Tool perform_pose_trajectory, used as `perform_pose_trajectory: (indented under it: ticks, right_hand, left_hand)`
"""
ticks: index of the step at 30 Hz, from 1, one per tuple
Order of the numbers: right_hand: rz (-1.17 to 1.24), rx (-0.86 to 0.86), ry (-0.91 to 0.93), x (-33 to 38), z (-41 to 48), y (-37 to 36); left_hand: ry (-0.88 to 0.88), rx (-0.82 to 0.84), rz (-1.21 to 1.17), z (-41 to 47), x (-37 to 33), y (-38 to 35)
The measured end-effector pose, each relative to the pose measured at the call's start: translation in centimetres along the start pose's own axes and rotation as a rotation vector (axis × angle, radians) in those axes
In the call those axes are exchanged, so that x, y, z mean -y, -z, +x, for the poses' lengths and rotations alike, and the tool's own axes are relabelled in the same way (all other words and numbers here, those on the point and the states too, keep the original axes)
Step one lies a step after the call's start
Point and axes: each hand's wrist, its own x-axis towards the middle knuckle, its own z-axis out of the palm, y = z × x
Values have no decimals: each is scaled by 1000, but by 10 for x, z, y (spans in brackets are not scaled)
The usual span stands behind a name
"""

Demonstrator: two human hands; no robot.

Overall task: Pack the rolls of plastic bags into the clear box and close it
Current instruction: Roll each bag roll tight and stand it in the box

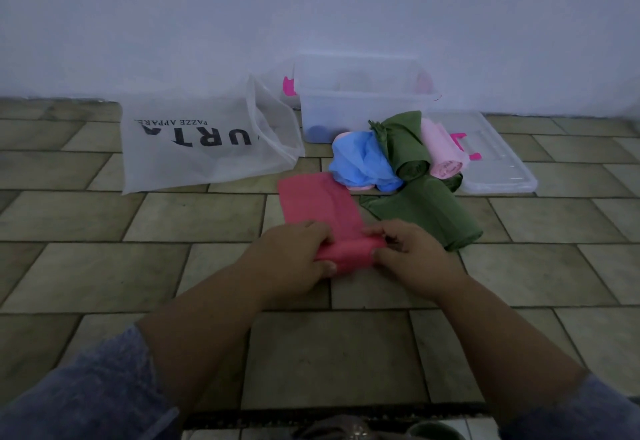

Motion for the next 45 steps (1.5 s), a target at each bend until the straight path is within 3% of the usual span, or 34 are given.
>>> perform_pose_trajectory:
  ticks: [4,7,10,15,20,23,26,33,36,40,43,45]
  right_hand:
    - [-73,40,-3,-3,0,-2]
    - [-163,29,-17,1,6,-5]
    - [-214,2,2,6,10,-6]
    - [-43,-38,89,8,3,-2]
    - [-216,34,52,6,10,-3]
    - [-355,-6,68,7,14,-7]
    - [-289,-130,173,10,13,-8]
    - [-457,-82,214,11,18,-5]
    - [-515,-92,233,13,22,-6]
    - [-597,-65,271,18,26,-9]
    - [-597,-14,188,25,36,-6]
    - [-571,67,82,32,45,-2]
  left_hand:
    - [96,87,-100,7,5,4]
    - [-10,-15,77,4,6,0]
    - [-38,9,83,1,5,-3]
    - [56,144,93,9,3,3]
    - [15,-48,84,3,10,-4]
    - [-46,-4,144,5,8,-6]
    - [29,1,126,14,10,-5]
    - [-44,-22,198,16,14,-9]
    - [32,-60,119,25,15,-3]
    - [145,10,101,37,19,7]
    - [283,-121,194,37,21,8]
    - [437,-185,132,35,18,8]
